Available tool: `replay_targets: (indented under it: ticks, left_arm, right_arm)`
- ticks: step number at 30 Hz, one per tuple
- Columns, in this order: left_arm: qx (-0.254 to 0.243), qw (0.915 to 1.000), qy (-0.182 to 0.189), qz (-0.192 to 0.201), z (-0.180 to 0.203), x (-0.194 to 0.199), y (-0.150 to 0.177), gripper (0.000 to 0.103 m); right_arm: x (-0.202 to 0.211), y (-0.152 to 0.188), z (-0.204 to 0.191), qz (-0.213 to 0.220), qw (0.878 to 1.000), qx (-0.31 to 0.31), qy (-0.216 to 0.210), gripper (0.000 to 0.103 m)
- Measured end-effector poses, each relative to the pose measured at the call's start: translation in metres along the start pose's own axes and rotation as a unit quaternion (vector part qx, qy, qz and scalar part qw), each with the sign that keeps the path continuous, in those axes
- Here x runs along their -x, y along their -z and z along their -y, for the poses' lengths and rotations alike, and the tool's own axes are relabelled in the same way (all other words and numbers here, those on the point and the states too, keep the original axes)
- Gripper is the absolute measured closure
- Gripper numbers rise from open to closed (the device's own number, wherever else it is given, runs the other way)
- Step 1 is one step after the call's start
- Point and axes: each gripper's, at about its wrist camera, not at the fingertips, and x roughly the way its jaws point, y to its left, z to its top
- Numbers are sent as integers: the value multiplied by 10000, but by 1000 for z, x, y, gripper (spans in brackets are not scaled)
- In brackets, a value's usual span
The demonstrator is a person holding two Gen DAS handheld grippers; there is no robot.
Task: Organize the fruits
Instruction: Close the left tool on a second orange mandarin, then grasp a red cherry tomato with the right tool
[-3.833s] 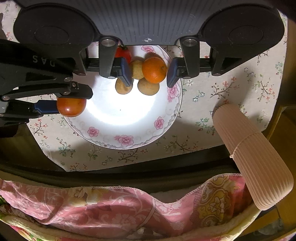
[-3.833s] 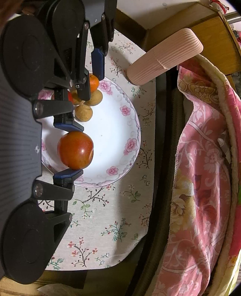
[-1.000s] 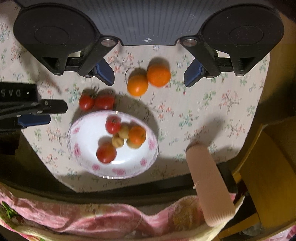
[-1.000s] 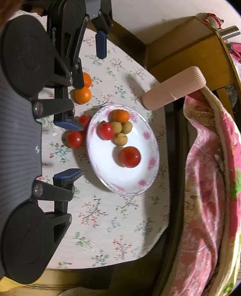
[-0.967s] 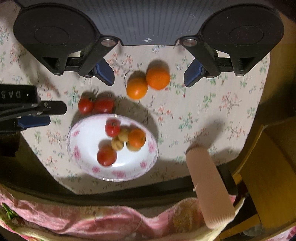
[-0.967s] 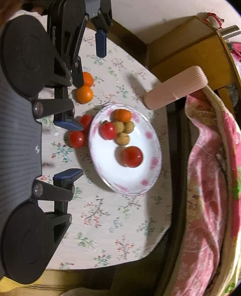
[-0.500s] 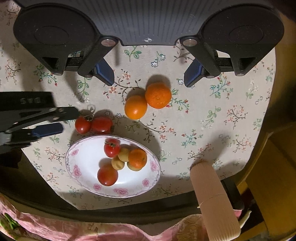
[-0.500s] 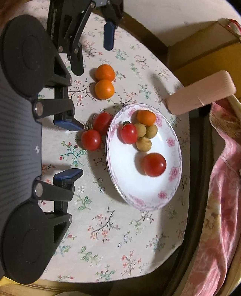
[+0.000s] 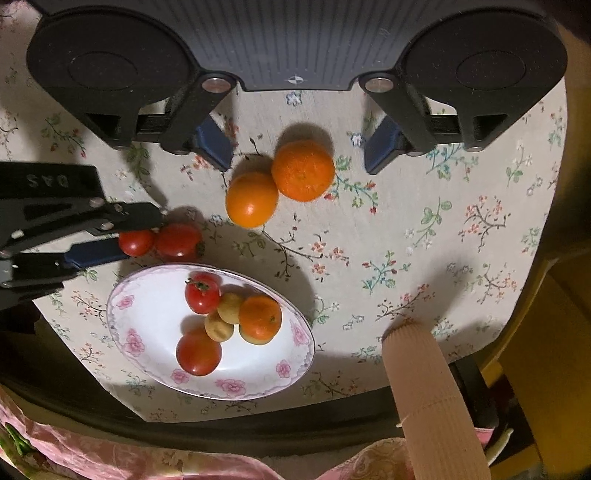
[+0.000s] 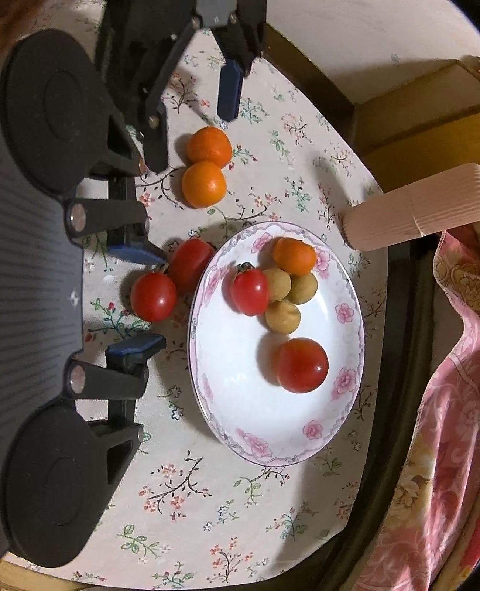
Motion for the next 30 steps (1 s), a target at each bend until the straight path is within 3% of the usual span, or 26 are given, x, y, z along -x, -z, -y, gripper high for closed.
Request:
replay_targets:
  ticks: [9, 12, 30]
  left_arm:
    - [32, 10000, 81, -37, 3, 0, -1, 46]
    - [61, 9999, 81, -66, 2, 3, -1, 58]
    - [-222, 9981, 342, -457, 33, 34, 23, 58]
  right_arm:
    - [3, -1, 3, -49, 9999, -110, -71, 66]
    - [4, -1, 3, -51, 9999, -114, -69, 67]
    - [26, 15, -9, -256, 9994, 141, -180, 72]
